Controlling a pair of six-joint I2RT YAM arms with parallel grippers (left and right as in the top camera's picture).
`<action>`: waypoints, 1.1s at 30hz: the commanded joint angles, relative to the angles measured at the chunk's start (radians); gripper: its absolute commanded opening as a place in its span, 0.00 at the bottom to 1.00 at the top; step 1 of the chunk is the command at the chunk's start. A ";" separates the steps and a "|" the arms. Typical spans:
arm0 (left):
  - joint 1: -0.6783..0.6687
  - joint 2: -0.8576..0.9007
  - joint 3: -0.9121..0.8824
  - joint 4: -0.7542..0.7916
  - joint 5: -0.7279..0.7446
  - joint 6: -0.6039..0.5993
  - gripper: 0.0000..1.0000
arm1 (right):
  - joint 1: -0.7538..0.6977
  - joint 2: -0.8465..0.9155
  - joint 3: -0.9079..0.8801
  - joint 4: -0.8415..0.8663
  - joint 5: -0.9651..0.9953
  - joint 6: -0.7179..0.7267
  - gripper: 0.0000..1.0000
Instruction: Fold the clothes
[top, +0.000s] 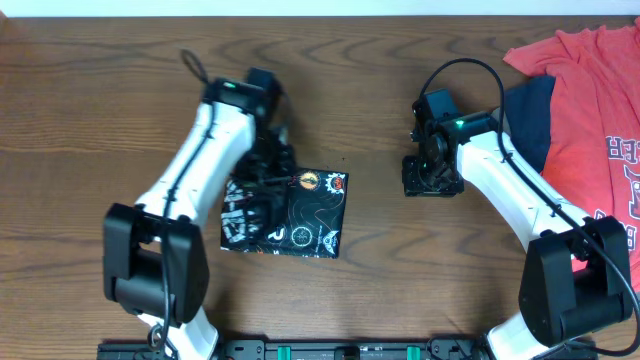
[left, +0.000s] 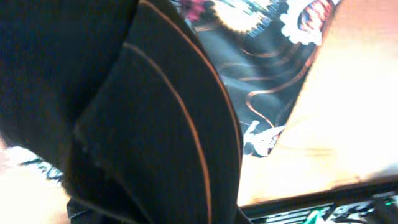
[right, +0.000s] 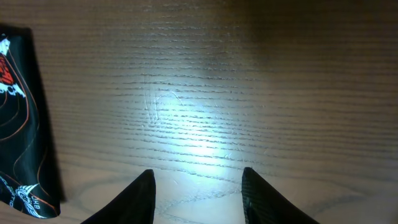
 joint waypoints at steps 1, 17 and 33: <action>-0.064 -0.007 -0.018 0.005 -0.044 -0.041 0.06 | -0.005 -0.003 0.006 -0.002 0.011 -0.011 0.44; -0.152 0.003 0.018 0.042 0.051 0.019 0.43 | -0.003 -0.003 0.006 -0.002 0.009 -0.023 0.47; 0.309 -0.036 0.050 0.156 -0.037 0.047 0.49 | 0.333 -0.003 0.006 0.267 -0.356 -0.224 0.59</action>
